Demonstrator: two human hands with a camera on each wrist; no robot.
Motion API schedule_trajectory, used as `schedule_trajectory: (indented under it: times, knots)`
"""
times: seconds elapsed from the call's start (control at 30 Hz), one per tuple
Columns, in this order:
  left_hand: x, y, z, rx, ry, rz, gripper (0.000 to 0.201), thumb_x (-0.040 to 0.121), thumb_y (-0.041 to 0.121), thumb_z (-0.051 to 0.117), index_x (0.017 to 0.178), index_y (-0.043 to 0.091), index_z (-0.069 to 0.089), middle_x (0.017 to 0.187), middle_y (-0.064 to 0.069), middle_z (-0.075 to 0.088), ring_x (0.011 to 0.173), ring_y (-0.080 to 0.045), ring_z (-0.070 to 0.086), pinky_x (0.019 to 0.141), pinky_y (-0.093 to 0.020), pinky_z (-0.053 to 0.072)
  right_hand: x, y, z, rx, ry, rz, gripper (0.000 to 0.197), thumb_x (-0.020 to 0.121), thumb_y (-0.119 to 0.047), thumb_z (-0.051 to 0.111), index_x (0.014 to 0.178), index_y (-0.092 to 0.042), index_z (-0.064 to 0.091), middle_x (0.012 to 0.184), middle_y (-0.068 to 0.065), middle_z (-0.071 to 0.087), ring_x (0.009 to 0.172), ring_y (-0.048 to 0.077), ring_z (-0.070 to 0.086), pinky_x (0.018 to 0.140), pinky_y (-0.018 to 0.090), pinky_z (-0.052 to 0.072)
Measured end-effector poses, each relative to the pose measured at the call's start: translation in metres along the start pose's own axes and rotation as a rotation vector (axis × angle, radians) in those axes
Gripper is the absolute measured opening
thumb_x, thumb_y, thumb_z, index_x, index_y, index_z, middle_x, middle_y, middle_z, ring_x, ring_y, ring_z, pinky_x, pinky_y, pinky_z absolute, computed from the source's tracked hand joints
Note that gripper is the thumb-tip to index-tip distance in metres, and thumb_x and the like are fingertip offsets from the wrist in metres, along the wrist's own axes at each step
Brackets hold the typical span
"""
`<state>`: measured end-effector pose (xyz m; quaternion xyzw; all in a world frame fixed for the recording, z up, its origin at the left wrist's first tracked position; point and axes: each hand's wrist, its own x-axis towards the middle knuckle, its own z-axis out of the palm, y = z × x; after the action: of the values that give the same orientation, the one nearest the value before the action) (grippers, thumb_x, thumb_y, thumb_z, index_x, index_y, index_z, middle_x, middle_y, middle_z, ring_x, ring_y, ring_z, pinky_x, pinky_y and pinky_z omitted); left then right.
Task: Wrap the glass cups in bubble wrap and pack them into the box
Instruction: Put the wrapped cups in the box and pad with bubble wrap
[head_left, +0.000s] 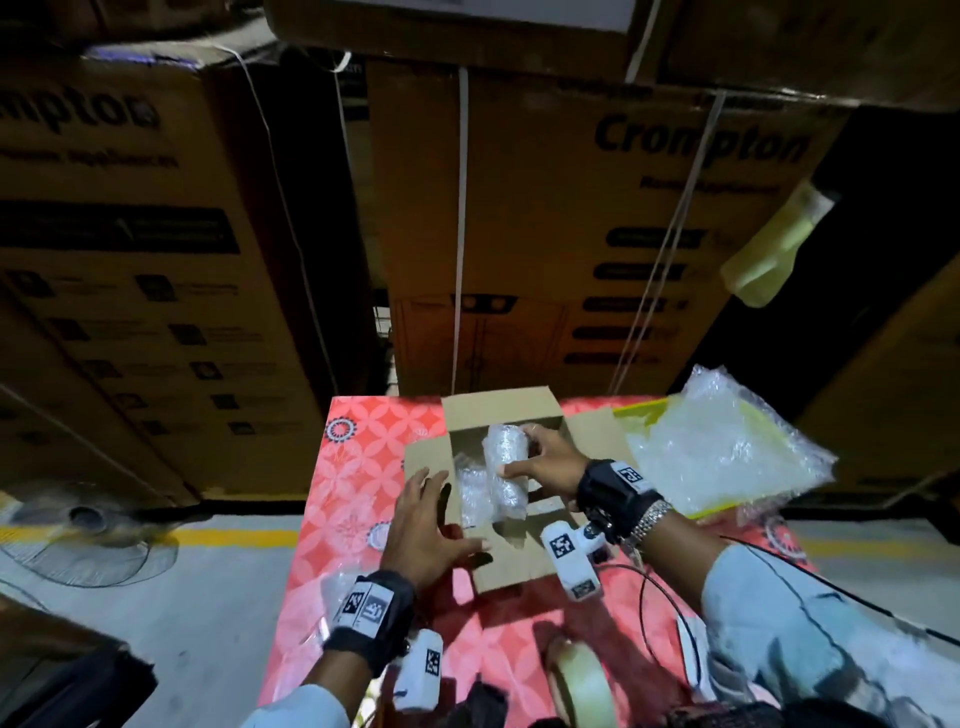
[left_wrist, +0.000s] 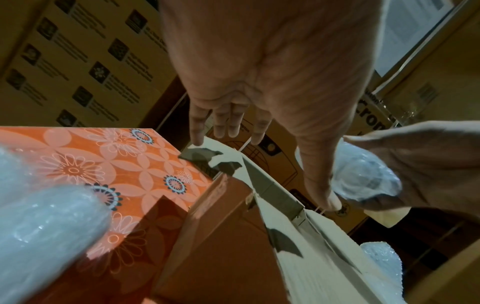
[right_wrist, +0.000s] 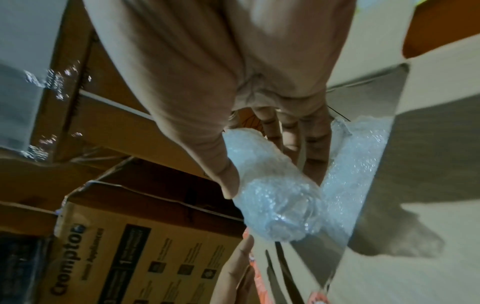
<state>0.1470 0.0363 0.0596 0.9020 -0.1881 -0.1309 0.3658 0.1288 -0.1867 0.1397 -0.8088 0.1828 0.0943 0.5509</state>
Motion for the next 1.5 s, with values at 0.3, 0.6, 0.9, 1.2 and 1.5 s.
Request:
schedule_trajectory:
  times: [0.3, 0.6, 0.9, 1.2, 1.5]
  knots:
    - [0.011, 0.007, 0.046, 0.028, 0.062, -0.033, 0.128, 0.065, 0.067, 0.085, 0.164, 0.028, 0.015, 0.173, 0.001, 0.011, 0.157, -0.021, 0.014, 0.126, -0.037, 0.02, 0.084, 0.02, 0.004, -0.311, -0.128, 0.202, 0.073, 0.081, -0.006, 0.083, 0.142, -0.011, 0.044, 0.129, 0.016, 0.056, 0.113, 0.038, 0.06, 0.073, 0.051, 0.063]
    - [0.009, -0.009, 0.063, -0.09, 0.146, -0.041, 0.126, 0.06, 0.057, 0.094, 0.162, 0.034, 0.024, 0.17, 0.01, 0.021, 0.156, -0.011, 0.018, 0.125, -0.032, 0.024, 0.137, 0.05, 0.028, -0.625, -0.37, 0.342, 0.086, 0.08, -0.023, 0.087, 0.148, -0.006, 0.037, 0.095, 0.016, 0.064, 0.064, 0.027, 0.064, 0.056, 0.041, 0.061]
    - [0.01, -0.012, 0.067, -0.128, 0.193, -0.03, 0.125, 0.057, 0.058, 0.094, 0.16, 0.034, 0.029, 0.169, 0.015, 0.022, 0.154, -0.004, 0.02, 0.125, -0.038, 0.028, 0.163, 0.057, 0.039, -0.725, -0.544, 0.468, 0.056, 0.076, -0.03, 0.091, 0.112, 0.001, 0.061, 0.089, 0.018, 0.071, 0.067, 0.027, 0.064, 0.054, 0.032, 0.052]
    - [0.011, -0.013, 0.068, -0.12, 0.196, -0.051, 0.124, 0.057, 0.062, 0.092, 0.159, 0.041, 0.026, 0.169, 0.017, 0.021, 0.154, -0.006, 0.022, 0.123, -0.046, 0.033, 0.173, 0.059, 0.038, -0.779, -0.593, 0.479, 0.047, 0.067, -0.037, 0.096, 0.086, -0.001, 0.072, 0.072, 0.011, 0.072, 0.061, 0.023, 0.066, 0.058, 0.029, 0.055]
    - [0.006, 0.0, 0.051, -0.128, 0.125, -0.093, 0.127, 0.059, 0.059, 0.094, 0.162, 0.035, 0.023, 0.169, 0.007, 0.02, 0.153, -0.017, 0.023, 0.123, -0.043, 0.031, 0.131, 0.011, -0.022, -0.407, -0.465, 0.328, 0.051, 0.074, -0.008, 0.09, 0.117, -0.001, 0.064, 0.112, 0.022, 0.073, 0.1, 0.033, 0.073, 0.09, 0.054, 0.059]
